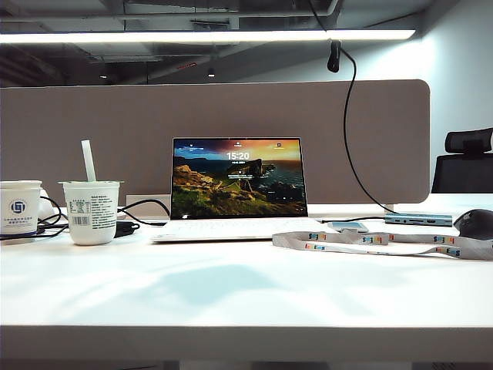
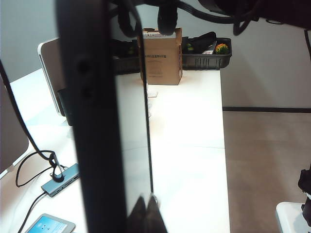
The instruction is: Pick up the black phone, pick up the charger plug, insert the charger plug into the phone's charging port, and finally place the connected phone back on the desk.
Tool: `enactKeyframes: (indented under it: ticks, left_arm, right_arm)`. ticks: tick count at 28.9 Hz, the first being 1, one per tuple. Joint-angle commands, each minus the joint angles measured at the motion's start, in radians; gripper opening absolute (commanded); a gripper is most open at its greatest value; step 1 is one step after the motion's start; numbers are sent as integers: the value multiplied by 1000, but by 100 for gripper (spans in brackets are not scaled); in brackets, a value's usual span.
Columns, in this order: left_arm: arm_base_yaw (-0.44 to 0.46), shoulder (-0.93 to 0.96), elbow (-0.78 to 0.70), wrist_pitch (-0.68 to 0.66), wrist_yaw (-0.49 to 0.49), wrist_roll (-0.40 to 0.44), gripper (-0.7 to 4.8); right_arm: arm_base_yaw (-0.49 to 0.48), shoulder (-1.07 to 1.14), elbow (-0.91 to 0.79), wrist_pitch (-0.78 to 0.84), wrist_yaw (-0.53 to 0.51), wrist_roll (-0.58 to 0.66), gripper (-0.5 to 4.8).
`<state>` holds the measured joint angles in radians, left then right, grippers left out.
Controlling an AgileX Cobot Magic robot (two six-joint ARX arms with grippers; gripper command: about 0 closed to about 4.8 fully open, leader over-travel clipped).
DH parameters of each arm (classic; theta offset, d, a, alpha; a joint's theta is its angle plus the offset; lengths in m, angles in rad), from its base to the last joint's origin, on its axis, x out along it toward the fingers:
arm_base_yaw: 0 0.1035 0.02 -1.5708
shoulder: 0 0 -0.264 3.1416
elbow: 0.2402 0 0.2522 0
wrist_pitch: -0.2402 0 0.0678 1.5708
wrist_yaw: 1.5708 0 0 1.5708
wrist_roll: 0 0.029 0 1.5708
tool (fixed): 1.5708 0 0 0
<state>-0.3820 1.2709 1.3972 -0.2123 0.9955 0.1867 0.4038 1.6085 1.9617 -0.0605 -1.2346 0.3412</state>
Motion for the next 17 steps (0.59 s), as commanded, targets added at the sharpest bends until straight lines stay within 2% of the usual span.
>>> enactKeyframes:
  ticks: [1,17]
  left_arm:
    - [0,-5,8,35,15,0,-7]
    - [0,-5,8,35,14,0,-7]
  right_arm:
    - [2,-5,4,12,2,2,-5]
    - [2,2,3,-37,2,-29,-5]
